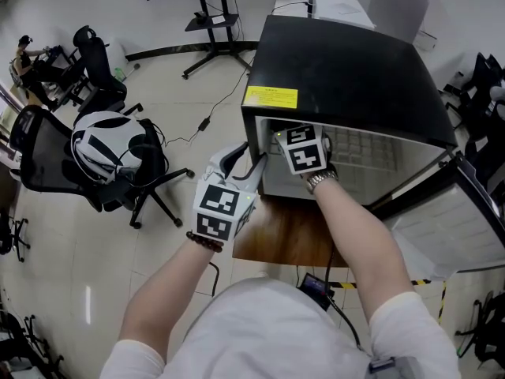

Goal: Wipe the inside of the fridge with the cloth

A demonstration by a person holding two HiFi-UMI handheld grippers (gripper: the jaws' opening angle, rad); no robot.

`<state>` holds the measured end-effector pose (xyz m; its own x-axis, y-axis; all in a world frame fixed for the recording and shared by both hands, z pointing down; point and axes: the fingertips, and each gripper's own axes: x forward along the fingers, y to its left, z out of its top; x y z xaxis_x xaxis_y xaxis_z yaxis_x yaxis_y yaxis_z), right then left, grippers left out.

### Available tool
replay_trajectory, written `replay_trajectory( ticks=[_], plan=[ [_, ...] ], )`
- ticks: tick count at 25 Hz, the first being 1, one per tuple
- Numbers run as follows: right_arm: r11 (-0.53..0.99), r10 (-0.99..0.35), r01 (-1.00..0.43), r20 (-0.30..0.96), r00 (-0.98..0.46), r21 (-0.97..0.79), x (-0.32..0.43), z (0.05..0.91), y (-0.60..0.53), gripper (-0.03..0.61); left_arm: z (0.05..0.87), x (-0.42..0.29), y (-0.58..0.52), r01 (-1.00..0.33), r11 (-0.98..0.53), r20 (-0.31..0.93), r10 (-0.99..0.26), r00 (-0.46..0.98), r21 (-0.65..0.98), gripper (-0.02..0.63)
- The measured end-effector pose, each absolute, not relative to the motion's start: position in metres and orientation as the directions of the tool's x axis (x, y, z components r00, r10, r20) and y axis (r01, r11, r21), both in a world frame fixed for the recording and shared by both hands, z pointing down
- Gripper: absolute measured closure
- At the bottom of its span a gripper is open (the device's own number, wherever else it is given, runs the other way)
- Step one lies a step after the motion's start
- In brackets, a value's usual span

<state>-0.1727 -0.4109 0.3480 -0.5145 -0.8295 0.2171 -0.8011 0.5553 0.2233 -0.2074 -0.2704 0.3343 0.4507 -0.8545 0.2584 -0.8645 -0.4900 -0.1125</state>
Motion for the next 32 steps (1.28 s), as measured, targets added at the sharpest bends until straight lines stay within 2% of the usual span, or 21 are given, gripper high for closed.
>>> replay_trajectory(
  ticks=[15, 32],
  plan=[
    [0.499, -0.86, -0.832, 0.258, -0.44, 0.243, -0.159, 0.351, -0.43, 0.511, 0.337, -0.207, -0.271, -0.867, -0.483, 0.265, -0.857, 0.442, -0.118, 0.457],
    [0.382, -0.912, -0.887, 0.26, -0.317, 0.259, -0.105, 0.35, -0.439, 0.511, 0.341, -0.209, -0.273, -0.874, -0.475, 0.266, -0.86, 0.435, -0.107, 0.457]
  ],
)
